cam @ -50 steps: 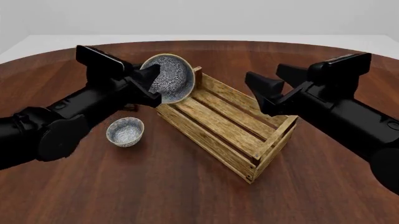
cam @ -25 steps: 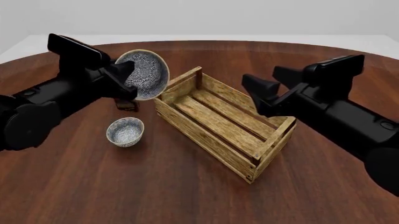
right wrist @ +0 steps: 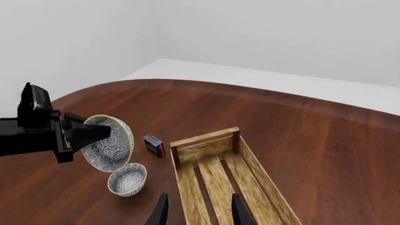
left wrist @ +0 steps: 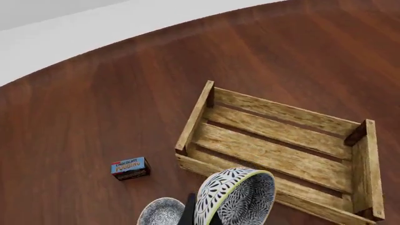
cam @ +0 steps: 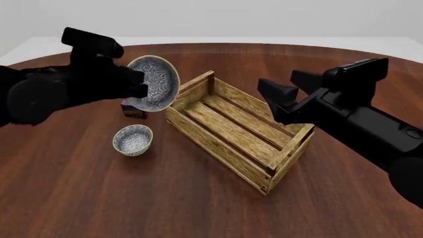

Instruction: Stack the right bowl on the left bowl and place them in the tray.

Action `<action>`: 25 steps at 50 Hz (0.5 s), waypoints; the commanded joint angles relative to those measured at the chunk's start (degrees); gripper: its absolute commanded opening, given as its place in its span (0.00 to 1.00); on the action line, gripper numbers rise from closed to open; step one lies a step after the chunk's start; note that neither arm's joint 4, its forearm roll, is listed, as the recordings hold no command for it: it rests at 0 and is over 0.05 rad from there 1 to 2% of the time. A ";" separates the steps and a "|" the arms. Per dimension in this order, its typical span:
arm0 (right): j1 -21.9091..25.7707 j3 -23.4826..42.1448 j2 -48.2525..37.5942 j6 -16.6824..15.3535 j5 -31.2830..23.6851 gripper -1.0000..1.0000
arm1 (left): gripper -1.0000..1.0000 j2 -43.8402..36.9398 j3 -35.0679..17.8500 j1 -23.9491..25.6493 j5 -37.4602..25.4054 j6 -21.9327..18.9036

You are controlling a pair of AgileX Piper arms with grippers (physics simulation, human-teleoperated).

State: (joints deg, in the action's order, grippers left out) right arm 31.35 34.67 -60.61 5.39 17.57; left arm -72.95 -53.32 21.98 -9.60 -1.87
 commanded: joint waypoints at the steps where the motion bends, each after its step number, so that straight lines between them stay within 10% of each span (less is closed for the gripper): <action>1: -0.05 -0.26 0.75 0.02 -0.23 1.00 | 0.00 -2.94 -5.28 0.45 -9.49 9.32; 25: 0.24 -0.56 0.93 0.15 -0.21 1.00 | 0.00 -5.07 -5.18 -3.83 -12.42 24.16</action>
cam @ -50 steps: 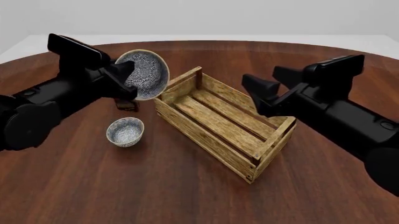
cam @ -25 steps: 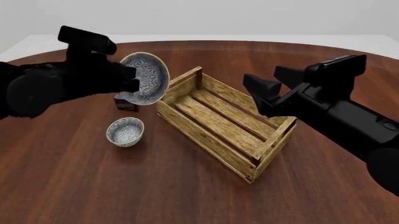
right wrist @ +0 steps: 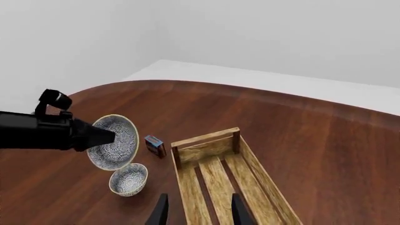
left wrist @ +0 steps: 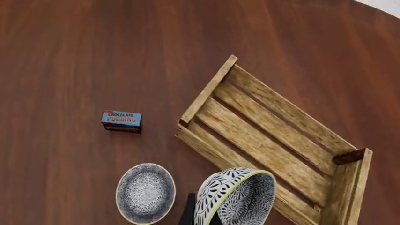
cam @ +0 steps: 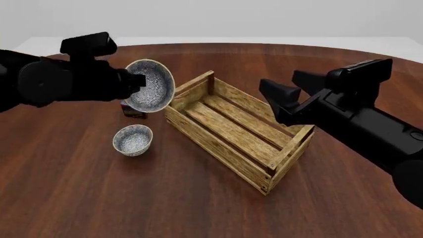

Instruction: Stack the right bowl on the left bowl and place them in the tray.

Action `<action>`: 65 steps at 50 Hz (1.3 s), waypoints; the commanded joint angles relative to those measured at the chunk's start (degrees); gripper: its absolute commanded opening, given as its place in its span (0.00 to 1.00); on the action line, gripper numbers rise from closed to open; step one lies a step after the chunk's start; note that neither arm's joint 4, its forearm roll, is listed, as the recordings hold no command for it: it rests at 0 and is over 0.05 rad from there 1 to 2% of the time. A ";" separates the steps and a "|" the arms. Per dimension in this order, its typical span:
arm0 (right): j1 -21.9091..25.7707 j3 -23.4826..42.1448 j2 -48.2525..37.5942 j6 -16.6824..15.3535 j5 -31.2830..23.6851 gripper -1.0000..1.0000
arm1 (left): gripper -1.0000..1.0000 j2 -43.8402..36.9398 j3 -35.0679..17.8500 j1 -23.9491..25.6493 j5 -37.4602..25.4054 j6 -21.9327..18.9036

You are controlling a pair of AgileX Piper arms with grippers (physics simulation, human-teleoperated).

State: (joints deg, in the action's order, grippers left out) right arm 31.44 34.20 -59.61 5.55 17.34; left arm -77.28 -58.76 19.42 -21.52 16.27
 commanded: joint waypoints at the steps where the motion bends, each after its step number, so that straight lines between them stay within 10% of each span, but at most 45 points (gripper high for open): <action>1: 0.16 -0.09 -0.07 0.00 0.01 1.00 | 0.00 -0.54 0.95 -0.49 -0.15 7.50; 65: -0.06 -0.14 -0.64 -0.12 0.14 1.00 | 0.00 -9.32 13.63 -10.03 20.68 24.03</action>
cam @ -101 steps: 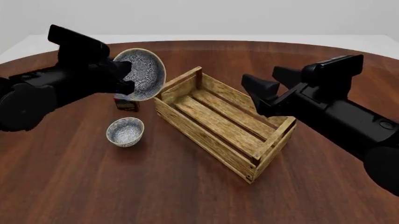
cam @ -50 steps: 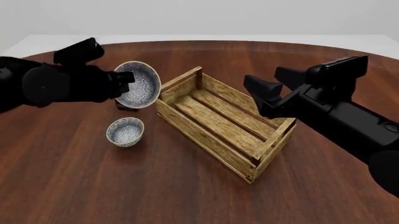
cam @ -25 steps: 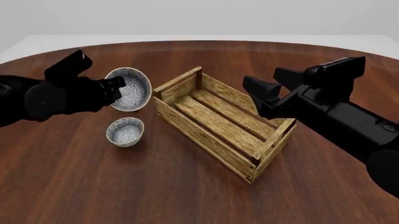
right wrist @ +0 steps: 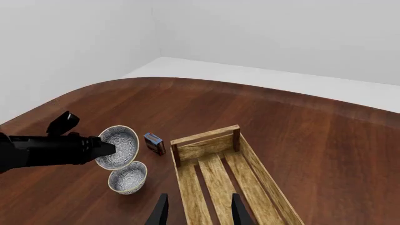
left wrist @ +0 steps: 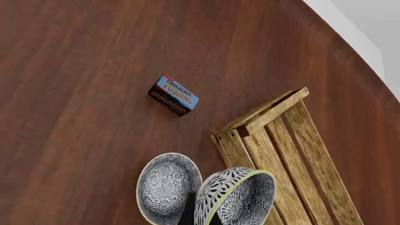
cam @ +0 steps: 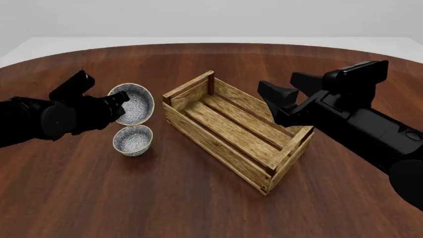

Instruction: Stack the right bowl on the left bowl and place them in the tray.

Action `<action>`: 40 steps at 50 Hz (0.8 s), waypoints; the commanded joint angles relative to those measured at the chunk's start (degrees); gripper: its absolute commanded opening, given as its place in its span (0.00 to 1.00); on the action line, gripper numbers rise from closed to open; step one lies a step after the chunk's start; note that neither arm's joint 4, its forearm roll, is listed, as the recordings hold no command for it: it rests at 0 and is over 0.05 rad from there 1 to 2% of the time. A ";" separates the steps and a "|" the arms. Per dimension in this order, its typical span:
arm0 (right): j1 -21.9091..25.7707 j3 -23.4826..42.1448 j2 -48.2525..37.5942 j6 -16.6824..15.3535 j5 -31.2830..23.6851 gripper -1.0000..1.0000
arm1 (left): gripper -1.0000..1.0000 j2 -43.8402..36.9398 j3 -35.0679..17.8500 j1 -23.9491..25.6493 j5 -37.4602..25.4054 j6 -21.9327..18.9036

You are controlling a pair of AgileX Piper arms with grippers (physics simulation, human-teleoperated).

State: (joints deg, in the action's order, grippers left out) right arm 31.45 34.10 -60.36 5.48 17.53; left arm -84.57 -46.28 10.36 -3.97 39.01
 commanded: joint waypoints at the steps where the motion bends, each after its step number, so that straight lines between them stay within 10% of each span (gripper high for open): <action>1: -0.12 -0.05 0.11 -0.03 -0.02 1.00 | 0.00 -2.69 1.44 -1.15 3.81 1.69; 40: 0.01 -0.35 1.12 -0.10 -0.42 1.00 | 0.00 -9.22 5.15 -2.27 11.03 3.35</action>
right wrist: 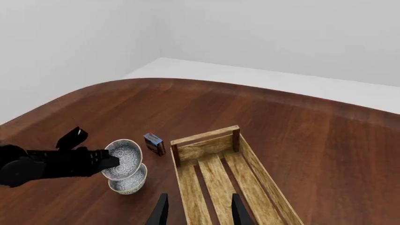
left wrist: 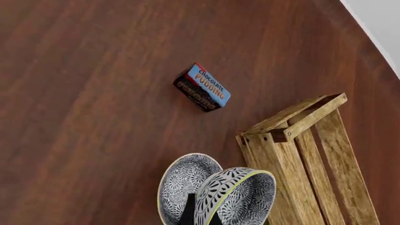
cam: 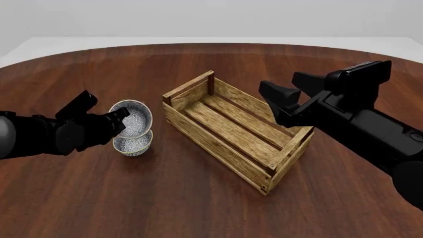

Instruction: Stack the right bowl on the left bowl and place them in the tray.

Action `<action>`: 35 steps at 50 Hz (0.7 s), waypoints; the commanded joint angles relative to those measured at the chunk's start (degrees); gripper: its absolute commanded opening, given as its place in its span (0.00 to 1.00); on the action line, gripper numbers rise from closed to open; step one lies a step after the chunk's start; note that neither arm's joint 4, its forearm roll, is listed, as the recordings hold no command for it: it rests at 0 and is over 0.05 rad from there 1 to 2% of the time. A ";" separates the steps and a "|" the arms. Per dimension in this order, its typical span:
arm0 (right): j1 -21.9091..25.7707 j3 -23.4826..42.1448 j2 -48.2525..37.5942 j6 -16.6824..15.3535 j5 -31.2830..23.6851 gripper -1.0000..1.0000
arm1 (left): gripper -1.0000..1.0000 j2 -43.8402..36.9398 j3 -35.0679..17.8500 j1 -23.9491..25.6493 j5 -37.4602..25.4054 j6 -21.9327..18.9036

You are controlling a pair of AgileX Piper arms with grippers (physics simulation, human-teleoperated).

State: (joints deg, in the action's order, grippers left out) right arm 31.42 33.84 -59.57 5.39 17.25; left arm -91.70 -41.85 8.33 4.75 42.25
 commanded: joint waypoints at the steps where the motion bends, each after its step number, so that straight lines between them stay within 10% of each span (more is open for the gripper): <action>1: -0.04 -0.09 0.38 -0.02 -0.13 1.00 | 0.00 -1.98 1.16 0.21 2.55 0.49; 29: 0.02 -0.44 1.53 -0.11 -0.55 1.00 | 0.00 -2.24 3.49 0.94 4.54 1.15; 30: 0.05 -0.43 1.50 -0.11 -0.55 1.00 | 1.00 -2.10 3.55 1.04 4.47 1.20; 35: 0.10 -0.45 1.62 -0.14 -0.60 1.00 | 1.00 -1.58 3.73 1.42 4.15 1.26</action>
State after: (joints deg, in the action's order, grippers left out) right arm 31.49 33.43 -58.16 5.30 16.73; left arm -93.81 -38.63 9.02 8.82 43.45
